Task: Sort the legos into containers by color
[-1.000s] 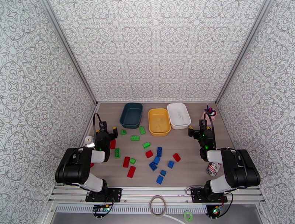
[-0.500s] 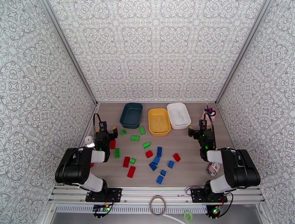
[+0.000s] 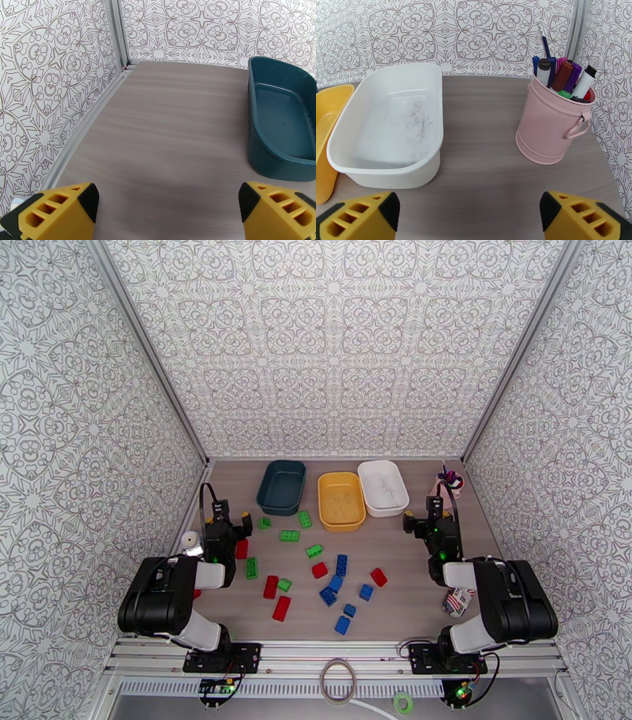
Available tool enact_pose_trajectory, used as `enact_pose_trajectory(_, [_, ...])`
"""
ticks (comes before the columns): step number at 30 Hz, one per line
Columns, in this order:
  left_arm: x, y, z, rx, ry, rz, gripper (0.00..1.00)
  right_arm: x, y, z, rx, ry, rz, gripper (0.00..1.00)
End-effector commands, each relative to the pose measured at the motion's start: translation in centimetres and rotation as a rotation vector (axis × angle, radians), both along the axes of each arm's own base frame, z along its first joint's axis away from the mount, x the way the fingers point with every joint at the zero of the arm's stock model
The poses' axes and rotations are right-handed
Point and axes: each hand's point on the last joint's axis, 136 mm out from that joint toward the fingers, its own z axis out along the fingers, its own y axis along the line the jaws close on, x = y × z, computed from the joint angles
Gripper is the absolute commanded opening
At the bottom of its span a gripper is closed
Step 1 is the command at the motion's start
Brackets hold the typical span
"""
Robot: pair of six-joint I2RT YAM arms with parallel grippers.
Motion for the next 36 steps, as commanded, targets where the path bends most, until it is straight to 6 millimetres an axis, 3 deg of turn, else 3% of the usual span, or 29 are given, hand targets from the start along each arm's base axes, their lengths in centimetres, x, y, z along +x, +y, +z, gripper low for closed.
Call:
enact_pose_trajectory(1, [0.4, 0.0, 0.9, -0.004, -0.021, -0.010, 0.99, 0.1, 0.1, 0.3, 0.001, -0.008, 0.013, 0.99])
enact_pose_trajectory(15, [0.3, 0.2, 0.8, -0.018, -0.024, -0.011, 0.99, 0.2, 0.1, 0.2, 0.006, -0.004, 0.014, 0.99])
enact_pose_trajectory(17, [0.2, 0.3, 1.1, -0.019, -0.027, -0.007, 0.99, 0.1, -0.7, 0.6, 0.016, -0.019, -0.038, 0.99])
enact_pose_trajectory(19, [0.1, 0.9, 2.4, -0.023, -0.006, 0.033, 0.99, -0.6, -3.0, 1.6, 0.030, 0.003, -0.178, 0.99])
enact_pose_trajectory(23, [-0.5, 1.0, 5.7, -0.073, 0.051, 0.071, 0.99, -1.6, -1.7, 4.7, 0.034, 0.043, -0.094, 0.99])
enact_pose_trajectory(25, [-1.5, 0.2, 8.5, -0.090, 0.048, 0.085, 0.99, -3.0, -1.9, 6.7, 0.091, 0.063, -0.127, 0.99])
enact_pose_trajectory(29, [-4.2, -2.3, 13.4, -0.180, 0.034, 0.078, 0.99, -7.3, -4.7, 8.8, 0.244, 0.150, -0.365, 0.99])
enact_pose_trajectory(33, [-7.5, -3.2, 15.3, -0.381, 0.067, 0.121, 0.99, -12.7, -5.9, 9.0, 0.442, 0.251, -0.574, 0.99])
enact_pose_trajectory(36, [-8.7, -4.6, 15.9, -0.512, 0.104, 0.089, 0.99, -14.1, -3.5, 9.4, 0.548, 0.298, -0.466, 0.96])
